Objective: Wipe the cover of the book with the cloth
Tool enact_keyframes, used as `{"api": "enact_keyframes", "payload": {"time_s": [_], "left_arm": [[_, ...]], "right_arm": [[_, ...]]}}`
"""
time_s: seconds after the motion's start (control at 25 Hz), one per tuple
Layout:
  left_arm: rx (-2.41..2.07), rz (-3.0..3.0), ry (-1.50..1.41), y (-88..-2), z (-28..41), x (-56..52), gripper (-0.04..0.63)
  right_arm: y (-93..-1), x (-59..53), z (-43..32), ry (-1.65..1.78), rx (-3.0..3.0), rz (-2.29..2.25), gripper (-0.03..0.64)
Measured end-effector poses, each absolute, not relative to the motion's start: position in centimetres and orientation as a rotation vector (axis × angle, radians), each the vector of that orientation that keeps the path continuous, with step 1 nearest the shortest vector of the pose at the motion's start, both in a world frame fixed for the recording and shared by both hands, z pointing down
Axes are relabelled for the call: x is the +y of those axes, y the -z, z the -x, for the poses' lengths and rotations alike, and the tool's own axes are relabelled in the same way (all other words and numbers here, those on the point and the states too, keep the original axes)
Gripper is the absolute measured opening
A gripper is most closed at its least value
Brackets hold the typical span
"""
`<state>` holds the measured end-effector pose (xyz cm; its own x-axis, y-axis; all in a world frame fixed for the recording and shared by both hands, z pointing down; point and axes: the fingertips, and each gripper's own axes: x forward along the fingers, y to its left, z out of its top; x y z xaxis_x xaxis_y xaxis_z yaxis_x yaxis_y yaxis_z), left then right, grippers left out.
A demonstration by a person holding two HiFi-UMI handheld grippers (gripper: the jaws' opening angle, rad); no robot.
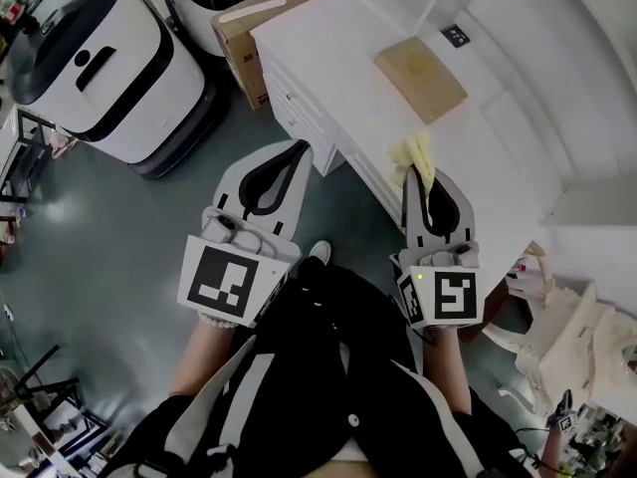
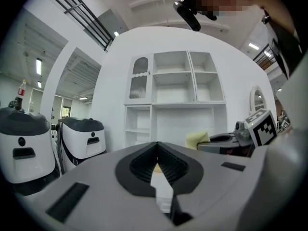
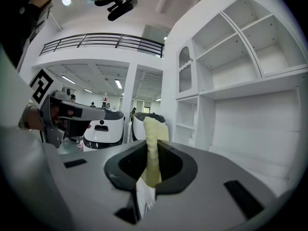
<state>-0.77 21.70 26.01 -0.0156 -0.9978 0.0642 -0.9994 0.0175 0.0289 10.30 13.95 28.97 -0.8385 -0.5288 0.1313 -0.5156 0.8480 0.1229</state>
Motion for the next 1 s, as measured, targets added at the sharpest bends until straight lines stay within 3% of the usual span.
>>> {"api": "enact_keyframes", "payload": {"time_s": [1.0], "left_arm": [[-2.013, -2.327, -0.088, -26.0, -1.1, 11.6, 0.002]], "right_arm": [[-29.3, 6.7, -14.4, 0.064, -2.778, -1.061, 0.038]]}}
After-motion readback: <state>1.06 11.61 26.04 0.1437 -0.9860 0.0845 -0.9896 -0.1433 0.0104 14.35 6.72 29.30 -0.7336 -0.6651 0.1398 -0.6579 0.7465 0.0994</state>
